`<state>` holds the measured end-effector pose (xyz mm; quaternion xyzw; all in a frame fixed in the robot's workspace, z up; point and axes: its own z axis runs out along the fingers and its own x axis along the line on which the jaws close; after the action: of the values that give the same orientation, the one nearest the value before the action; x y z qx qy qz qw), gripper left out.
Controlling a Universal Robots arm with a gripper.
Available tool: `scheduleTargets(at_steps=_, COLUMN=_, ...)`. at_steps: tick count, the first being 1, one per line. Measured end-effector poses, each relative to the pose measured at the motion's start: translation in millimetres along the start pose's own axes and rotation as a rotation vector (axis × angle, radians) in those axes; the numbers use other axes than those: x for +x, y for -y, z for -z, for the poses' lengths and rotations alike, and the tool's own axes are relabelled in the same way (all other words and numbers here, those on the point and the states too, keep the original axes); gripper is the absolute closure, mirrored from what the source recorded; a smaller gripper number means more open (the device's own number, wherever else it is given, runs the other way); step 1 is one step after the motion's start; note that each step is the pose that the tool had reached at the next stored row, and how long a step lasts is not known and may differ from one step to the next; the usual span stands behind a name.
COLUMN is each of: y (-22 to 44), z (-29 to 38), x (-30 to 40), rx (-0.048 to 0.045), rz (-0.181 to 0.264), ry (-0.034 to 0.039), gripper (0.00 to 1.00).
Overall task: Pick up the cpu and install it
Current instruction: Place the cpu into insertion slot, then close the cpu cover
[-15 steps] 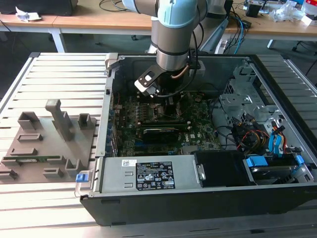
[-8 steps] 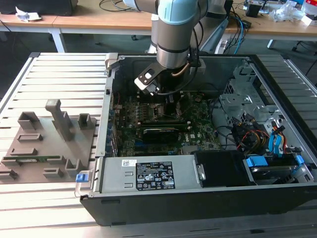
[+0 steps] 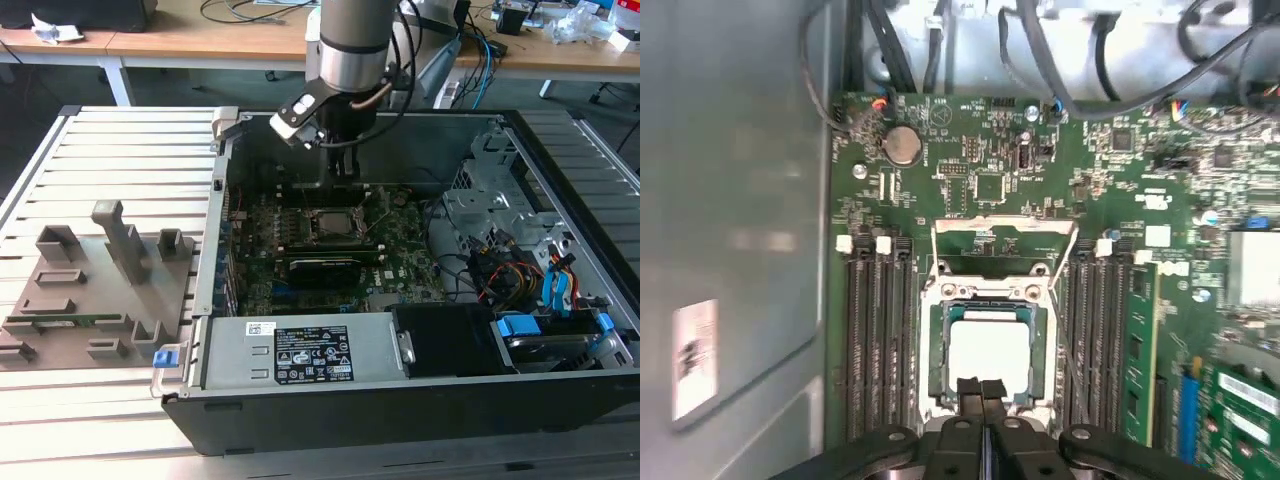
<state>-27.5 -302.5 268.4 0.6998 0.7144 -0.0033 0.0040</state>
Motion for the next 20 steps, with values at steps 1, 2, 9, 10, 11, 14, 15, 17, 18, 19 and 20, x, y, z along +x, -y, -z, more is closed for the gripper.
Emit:
scheduleTargets(at_steps=1, y=0.0, z=10.9, x=0.8, rx=0.0000, rz=0.000, ry=0.0010, gripper=0.89)
scheduleTargets(at_steps=2, y=-0.1, z=16.4, x=1.0, rx=0.0001, rz=0.000, ry=0.0014, gripper=0.89)
scheduleTargets(at_steps=9, y=0.0, z=16.9, x=1.0, rx=0.0000, rz=0.000, ry=0.0012, gripper=0.89)
scheduleTargets(at_steps=10, y=0.0, z=16.9, x=1.0, rx=0.0000, rz=0.000, ry=0.0013, gripper=0.89)
scheduleTargets(at_steps=11, y=0.0, z=17.0, x=1.0, rx=0.0000, rz=0.000, ry=0.0012, gripper=0.89)
scheduleTargets(at_steps=14, y=-9.5, z=17.1, x=0.7, rx=0.0001, rz=0.000, ry=0.0039, gripper=0.89)
scheduleTargets(at_steps=15, y=-17.7, z=17.0, x=0.6, rx=0.0002, rz=0.000, ry=0.0037, gripper=0.89)
scheduleTargets(at_steps=17, y=-26.1, z=17.4, x=0.5, rx=0.0002, rz=0.000, ry=0.0035, gripper=0.89)
scheduleTargets(at_steps=18, y=-29.6, z=17.6, x=0.4, rx=0.0002, rz=0.000, ry=0.0034, gripper=0.89)
scheduleTargets(at_steps=19, y=-43.0, z=17.7, x=0.1, rx=0.0024, rz=0.000, ry=0.0036, gripper=0.89)
scheduleTargets(at_steps=20, y=-61.0, z=17.8, x=-0.3, rx=0.0092, rz=0.000, ry=0.0035, gripper=0.89)
